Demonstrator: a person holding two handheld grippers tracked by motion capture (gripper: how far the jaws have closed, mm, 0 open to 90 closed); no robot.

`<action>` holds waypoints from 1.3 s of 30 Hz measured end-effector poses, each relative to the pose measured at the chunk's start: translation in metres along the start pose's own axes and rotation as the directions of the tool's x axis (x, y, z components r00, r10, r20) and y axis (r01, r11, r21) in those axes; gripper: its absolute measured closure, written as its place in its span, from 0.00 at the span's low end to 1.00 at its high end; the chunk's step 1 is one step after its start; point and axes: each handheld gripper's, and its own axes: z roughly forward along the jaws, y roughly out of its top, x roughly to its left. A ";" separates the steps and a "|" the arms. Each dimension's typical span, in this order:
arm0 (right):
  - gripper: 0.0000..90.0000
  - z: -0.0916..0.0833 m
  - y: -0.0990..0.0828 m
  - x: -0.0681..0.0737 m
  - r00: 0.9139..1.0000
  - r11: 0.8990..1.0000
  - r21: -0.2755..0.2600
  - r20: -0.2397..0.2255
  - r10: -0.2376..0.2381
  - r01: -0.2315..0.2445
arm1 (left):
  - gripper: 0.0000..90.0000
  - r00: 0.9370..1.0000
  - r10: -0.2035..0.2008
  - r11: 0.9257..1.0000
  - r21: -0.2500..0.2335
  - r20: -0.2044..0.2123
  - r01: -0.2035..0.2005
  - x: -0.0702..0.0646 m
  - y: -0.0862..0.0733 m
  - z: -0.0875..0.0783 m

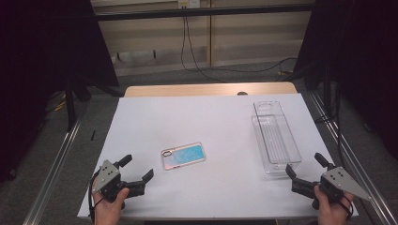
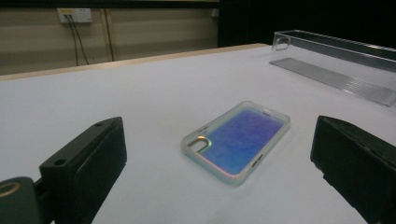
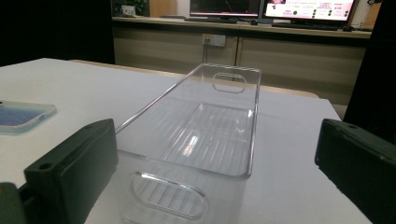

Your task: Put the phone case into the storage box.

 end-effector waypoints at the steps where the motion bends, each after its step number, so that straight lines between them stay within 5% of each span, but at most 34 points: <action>1: 0.00 0.000 0.000 0.000 1.000 1.000 -0.001 0.002 0.002 -0.002 | 0.04 1.000 0.009 1.000 0.002 0.008 -0.009 -0.001 0.001 0.002; 13: 0.00 -0.001 0.001 0.001 1.000 1.000 -0.001 -0.005 0.000 0.000 | 0.05 0.989 0.009 0.998 0.061 0.146 -0.018 -0.008 0.004 0.014; 18: 0.00 0.001 0.001 0.002 1.000 1.000 0.003 -0.006 0.000 0.000 | 0.05 0.988 0.015 0.997 0.070 0.155 -0.026 -0.010 0.008 0.019; 22: 0.00 0.001 0.000 0.001 1.000 1.000 0.005 -0.003 0.003 -0.003 | 0.05 0.980 0.024 0.996 0.076 0.199 -0.040 -0.009 0.017 0.026; 28: 0.00 0.000 0.000 0.002 1.000 1.000 0.007 -0.007 0.002 -0.002 | 0.04 0.975 0.055 0.994 0.085 0.216 -0.075 -0.010 0.023 0.041; 30: 0.00 0.000 0.000 0.002 1.000 1.000 0.007 -0.005 0.002 -0.002 | 0.05 0.978 0.090 0.991 0.076 0.189 -0.106 -0.011 0.025 0.045; 39: 0.00 0.000 0.000 0.002 1.000 1.000 -0.001 -0.004 -0.001 0.001 | 0.11 0.973 0.048 0.988 0.131 0.226 -0.079 -0.015 0.026 0.056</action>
